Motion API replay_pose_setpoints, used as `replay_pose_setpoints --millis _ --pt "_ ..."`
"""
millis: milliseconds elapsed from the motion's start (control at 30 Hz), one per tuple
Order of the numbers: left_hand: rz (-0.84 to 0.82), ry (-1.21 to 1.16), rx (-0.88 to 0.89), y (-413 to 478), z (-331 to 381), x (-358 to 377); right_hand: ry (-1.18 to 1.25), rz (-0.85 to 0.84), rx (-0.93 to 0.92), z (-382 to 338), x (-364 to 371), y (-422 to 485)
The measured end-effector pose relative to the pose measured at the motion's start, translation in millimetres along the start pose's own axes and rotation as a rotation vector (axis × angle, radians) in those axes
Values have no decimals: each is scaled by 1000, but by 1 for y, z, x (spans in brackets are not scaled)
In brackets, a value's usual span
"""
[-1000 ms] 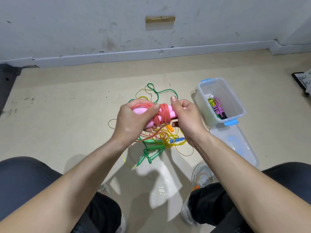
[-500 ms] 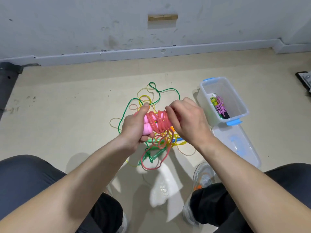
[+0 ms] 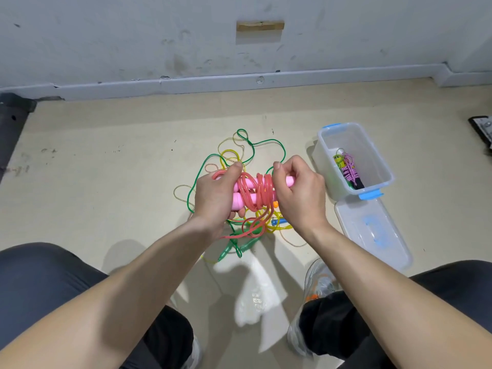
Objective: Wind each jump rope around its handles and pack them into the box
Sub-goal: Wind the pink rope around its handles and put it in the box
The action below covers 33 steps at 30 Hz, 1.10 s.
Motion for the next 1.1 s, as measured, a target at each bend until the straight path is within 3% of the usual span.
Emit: replay_pose_setpoints --millis 67,233,367,567,767,900,1000,1100 --pt "12 -31 -5 1 -1 0 114 -40 67 6 5 1" --pt "26 -59 -5 5 3 -7 718 -172 239 11 15 0" --pt "58 -58 20 4 14 -8 1066 -331 345 7 23 -5" --pt "98 -153 78 1 28 -12 798 -672 241 4 40 -20" --pt "92 -247 105 2 35 -17 896 -663 249 -12 53 -42" --pt "-83 -266 15 8 30 -19 891 -771 237 -1 45 -30" --pt "-281 -170 -50 2 32 -12 528 -793 157 20 23 -6" --pt "-412 69 -68 -3 29 -4 353 -992 147 28 12 2"
Point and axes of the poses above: each hand's wrist, its own y-axis towards the middle knuckle, its own x-axis out of the palm, z = x × y, the point moved 4 cm from there along y, towards the middle knuckle, and after that the axes turned 15 degrees about -z, right-handed, at the moved point
